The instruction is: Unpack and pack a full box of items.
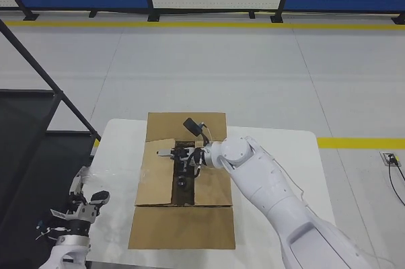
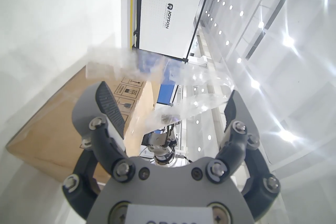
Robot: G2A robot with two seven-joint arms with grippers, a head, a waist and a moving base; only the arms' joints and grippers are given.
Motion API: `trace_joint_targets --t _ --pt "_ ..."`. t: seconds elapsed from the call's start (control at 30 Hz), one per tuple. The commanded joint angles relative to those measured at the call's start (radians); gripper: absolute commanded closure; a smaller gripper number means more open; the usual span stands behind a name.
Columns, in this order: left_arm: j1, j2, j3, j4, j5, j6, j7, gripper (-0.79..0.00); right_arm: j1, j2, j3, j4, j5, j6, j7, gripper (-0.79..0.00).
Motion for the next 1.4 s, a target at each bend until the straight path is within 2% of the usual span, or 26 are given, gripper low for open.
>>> trace_joint_targets --t 0.0,0.2,0.3,0.43,0.77,1.37 --pt "0.014 -0.001 -0.005 -0.022 0.008 -0.004 0.003 -0.785 -0.004 0.003 0.003 -0.007 -0.003 0.000 -0.001 -0.785" --pt "0.009 0.001 -0.036 -0.048 0.001 0.071 -0.008 -0.785 -0.014 0.009 0.011 -0.028 -0.015 -0.010 -0.008 -0.785" --pt "0.008 0.002 -0.041 -0.060 0.011 0.092 -0.014 -0.785 -0.029 0.016 0.020 -0.057 -0.027 -0.097 -0.061 -0.748" --pt "0.012 0.001 -0.046 -0.082 0.015 0.100 -0.022 -0.785 -0.050 0.032 0.035 -0.087 -0.049 -0.152 -0.096 -0.776" --pt "0.038 -0.001 -0.069 -0.145 0.038 0.107 -0.023 -0.785 -0.096 0.056 0.054 -0.179 -0.088 -0.125 -0.101 -0.785" --pt "0.054 -0.007 -0.091 -0.166 0.029 0.099 -0.023 -0.785 -0.119 0.069 0.071 -0.223 -0.105 -0.097 -0.078 -0.785"
